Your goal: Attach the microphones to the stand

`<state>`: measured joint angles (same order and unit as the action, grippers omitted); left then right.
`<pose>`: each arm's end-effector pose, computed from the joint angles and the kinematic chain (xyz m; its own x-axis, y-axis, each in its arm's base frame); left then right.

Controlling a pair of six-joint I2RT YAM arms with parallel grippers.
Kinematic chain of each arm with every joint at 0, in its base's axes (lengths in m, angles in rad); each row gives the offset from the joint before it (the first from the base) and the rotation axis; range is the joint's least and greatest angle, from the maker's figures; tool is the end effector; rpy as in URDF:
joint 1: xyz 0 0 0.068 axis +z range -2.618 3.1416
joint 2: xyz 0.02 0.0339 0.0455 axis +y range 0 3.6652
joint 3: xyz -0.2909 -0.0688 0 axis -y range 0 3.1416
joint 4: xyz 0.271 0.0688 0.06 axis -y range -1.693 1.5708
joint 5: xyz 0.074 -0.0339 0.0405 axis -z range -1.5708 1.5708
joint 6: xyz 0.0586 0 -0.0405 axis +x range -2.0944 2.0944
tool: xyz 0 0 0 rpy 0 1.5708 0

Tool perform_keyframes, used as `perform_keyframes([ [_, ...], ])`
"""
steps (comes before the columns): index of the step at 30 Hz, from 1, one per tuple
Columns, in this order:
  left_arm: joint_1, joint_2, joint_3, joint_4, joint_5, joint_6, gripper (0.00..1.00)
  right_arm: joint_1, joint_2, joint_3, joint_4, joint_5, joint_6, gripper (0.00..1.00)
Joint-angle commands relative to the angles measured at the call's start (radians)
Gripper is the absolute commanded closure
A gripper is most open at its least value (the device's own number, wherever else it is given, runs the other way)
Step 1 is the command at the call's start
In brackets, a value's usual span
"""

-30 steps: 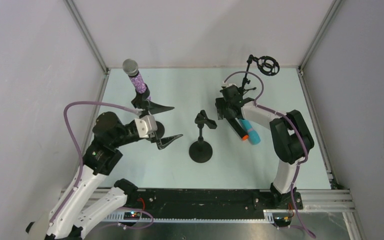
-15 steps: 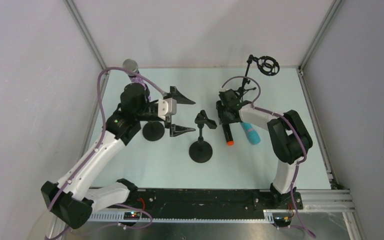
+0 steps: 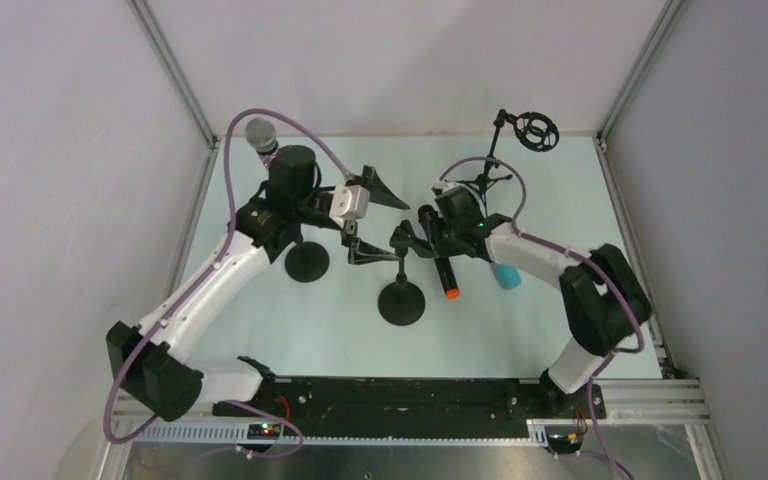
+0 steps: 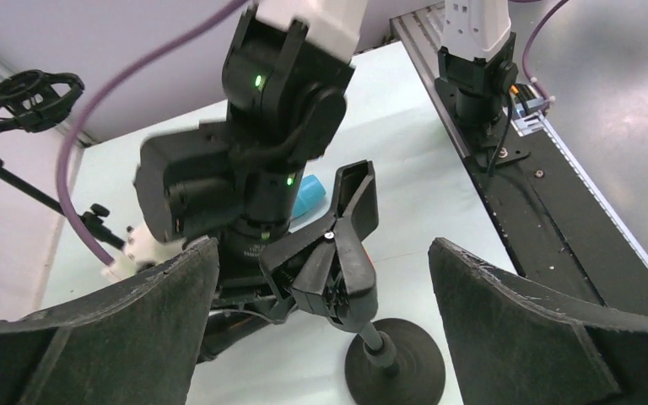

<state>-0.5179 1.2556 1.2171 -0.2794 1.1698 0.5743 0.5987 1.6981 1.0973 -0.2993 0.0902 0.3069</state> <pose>0.2296 -0.1929 0.4093 0.2898 0.0790 -0.9538 0.9477 -0.1628 0.2744 0.3306 0.2192 0.1947 -0.7725 -0.1628 -0.6138 -0.2955 0.9477 0.1205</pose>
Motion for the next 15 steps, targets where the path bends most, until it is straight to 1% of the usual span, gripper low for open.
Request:
perform_keyframes([
  [1, -0.007, 0.052, 0.075, -0.044, 0.079, 0.044, 0.02, 0.006, -0.2, -0.045, 0.078, 0.011, 0.051, 1.0],
  [4, -0.007, 0.089, 0.101, -0.057, 0.109, 0.045, 0.02, 0.009, -0.308, -0.092, 0.097, 0.025, 0.075, 1.0],
  [6, -0.006, 0.103, 0.108, -0.06, 0.123, 0.048, 0.02, 0.017, -0.424, -0.128, 0.115, 0.038, 0.087, 1.0],
  [7, -0.006, 0.105, 0.109, -0.061, 0.127, 0.049, 0.02, 0.023, -0.449, -0.141, 0.117, 0.042, 0.093, 1.0],
  [11, 0.002, 0.121, 0.119, -0.061, 0.151, 0.046, 0.02, 0.03, -0.59, -0.146, 0.113, 0.093, 0.106, 1.0],
  [14, 0.004, 0.136, 0.133, -0.061, 0.171, 0.031, 0.08, 0.038, -0.695, -0.146, 0.164, 0.141, 0.091, 1.0],
  [15, 0.004, 0.139, 0.143, -0.061, 0.177, 0.017, 0.13, 0.039, -0.715, -0.147, 0.181, 0.152, 0.076, 1.0],
])
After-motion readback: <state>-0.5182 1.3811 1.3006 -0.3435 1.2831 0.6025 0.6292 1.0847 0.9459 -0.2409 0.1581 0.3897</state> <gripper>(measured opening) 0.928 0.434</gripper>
